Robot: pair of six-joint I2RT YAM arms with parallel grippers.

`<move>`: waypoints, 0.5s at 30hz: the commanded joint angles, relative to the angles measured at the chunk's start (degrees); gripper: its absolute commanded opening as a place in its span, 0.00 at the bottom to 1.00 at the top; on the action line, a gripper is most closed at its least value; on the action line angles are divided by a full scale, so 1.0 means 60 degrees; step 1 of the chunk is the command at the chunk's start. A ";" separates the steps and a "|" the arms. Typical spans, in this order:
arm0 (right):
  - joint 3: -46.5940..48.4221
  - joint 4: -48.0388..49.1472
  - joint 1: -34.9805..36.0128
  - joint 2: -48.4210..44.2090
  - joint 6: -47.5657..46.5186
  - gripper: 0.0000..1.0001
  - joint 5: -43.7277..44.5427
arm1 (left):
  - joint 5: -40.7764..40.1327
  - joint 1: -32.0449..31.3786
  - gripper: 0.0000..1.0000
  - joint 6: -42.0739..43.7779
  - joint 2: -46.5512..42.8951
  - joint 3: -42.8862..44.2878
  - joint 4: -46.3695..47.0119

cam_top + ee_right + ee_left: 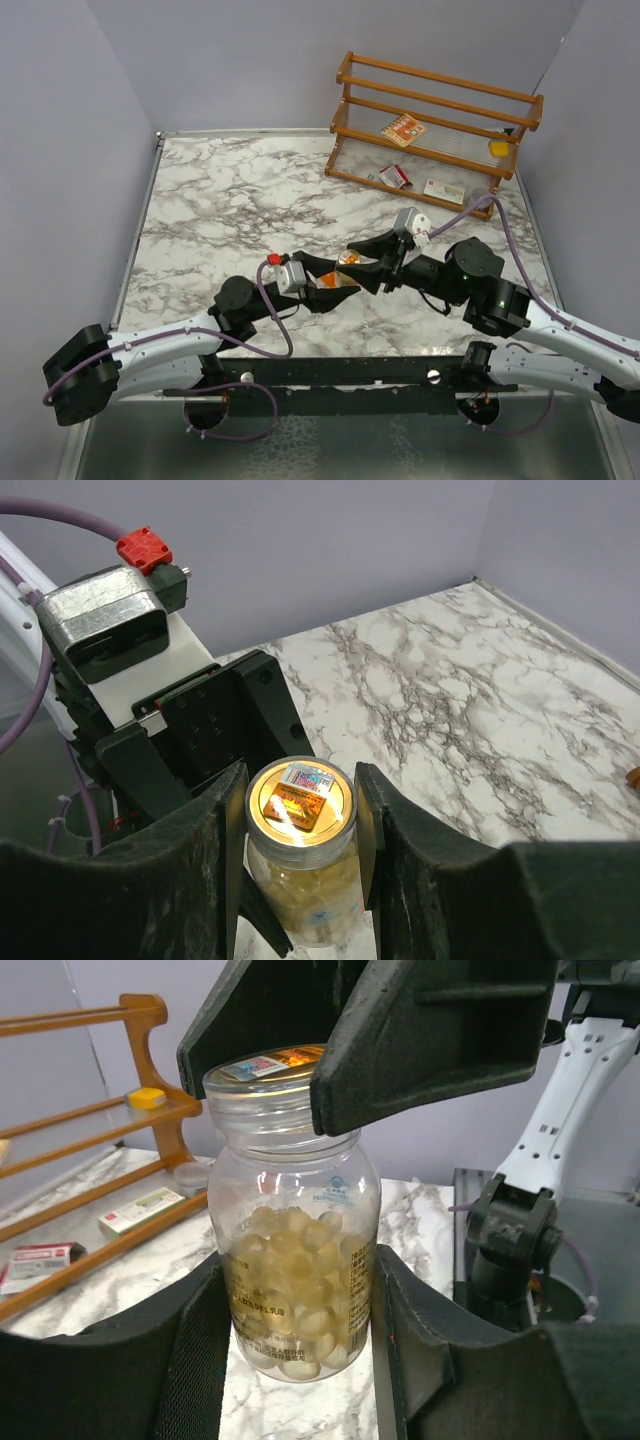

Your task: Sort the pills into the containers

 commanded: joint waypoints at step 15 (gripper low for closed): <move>0.0037 0.0022 0.0048 0.0261 -0.0389 0.01 -0.0057 | -0.0404 0.0042 0.00 -0.0013 -0.0402 0.0320 0.0060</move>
